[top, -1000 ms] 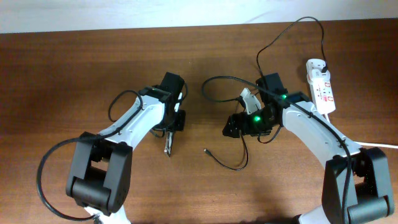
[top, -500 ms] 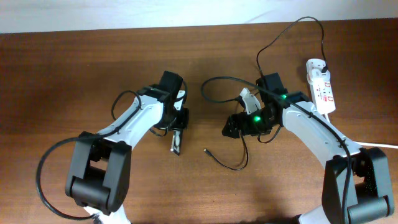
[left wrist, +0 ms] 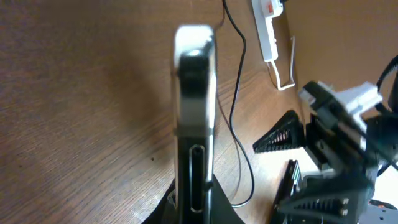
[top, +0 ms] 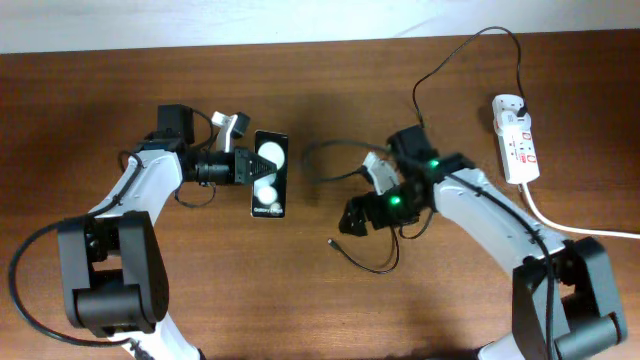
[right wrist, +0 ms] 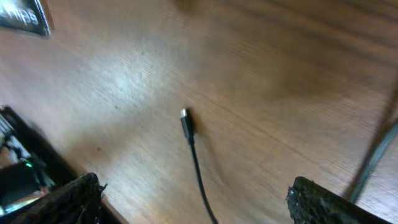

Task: Plug charger to phone and switch on socket
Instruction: 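Lower the right gripper and grasp the black USB-C cable end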

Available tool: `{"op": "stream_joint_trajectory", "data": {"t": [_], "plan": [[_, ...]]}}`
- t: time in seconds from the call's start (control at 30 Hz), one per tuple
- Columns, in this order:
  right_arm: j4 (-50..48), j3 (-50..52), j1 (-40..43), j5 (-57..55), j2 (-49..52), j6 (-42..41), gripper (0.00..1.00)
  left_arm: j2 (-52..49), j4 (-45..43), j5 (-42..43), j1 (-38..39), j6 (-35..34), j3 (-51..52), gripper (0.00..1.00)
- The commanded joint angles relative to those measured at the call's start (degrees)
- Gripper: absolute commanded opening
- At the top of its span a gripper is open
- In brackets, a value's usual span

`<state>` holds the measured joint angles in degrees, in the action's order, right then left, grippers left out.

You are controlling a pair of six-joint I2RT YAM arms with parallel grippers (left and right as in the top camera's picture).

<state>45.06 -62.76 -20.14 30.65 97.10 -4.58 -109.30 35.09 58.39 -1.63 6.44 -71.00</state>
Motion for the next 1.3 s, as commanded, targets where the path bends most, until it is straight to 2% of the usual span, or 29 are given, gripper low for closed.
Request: {"op": "stream_joint_trajectory", "data": {"t": [0.0,0.13,0.23,0.37,0.5,0.53,0.57,0.6,0.63,1.27], "plan": [[0.61,0.33,-7.13,-14.67,-0.68,-4.96,0.99,1.46,-0.44,2.89,-0.04,0.94,0.26,0.0],[1.51,0.35,-16.22,-27.56,-0.61,-4.94,0.99,1.46,-0.57,2.67,-0.04,0.94,0.26,0.0],[3.67,0.96,-18.88,-29.51,-0.48,-4.87,0.99,1.46,-0.59,2.67,-0.04,0.94,0.26,0.0],[-1.2,5.4,-19.76,-29.4,-0.26,-1.66,0.9,1.46,-0.59,2.64,-0.04,0.94,0.26,0.0],[-3.28,5.62,-20.02,-28.13,-0.26,-1.6,0.74,1.46,-0.61,2.67,-0.04,0.72,0.26,0.0],[-4.74,5.62,-20.52,-28.04,-0.26,-1.38,0.63,1.46,-0.61,2.67,-0.04,0.72,0.26,0.0],[-5.7,5.62,-20.96,-28.06,-0.26,-1.38,0.58,1.46,-0.61,2.67,-0.04,0.72,0.26,0.0],[-6.29,5.62,-21.86,-28.13,-0.24,-1.4,0.44,1.46,-0.59,2.67,-0.04,0.52,0.26,0.0],[-6.27,5.62,-22.56,-28.15,-0.24,-1.4,0.42,1.46,-0.59,2.67,-0.04,0.55,0.26,0.0],[-9.14,6.36,-22.97,-27.91,2.47,2.71,0.42,1.46,-0.57,2.71,-0.02,0.31,0.26,0.0]]}}
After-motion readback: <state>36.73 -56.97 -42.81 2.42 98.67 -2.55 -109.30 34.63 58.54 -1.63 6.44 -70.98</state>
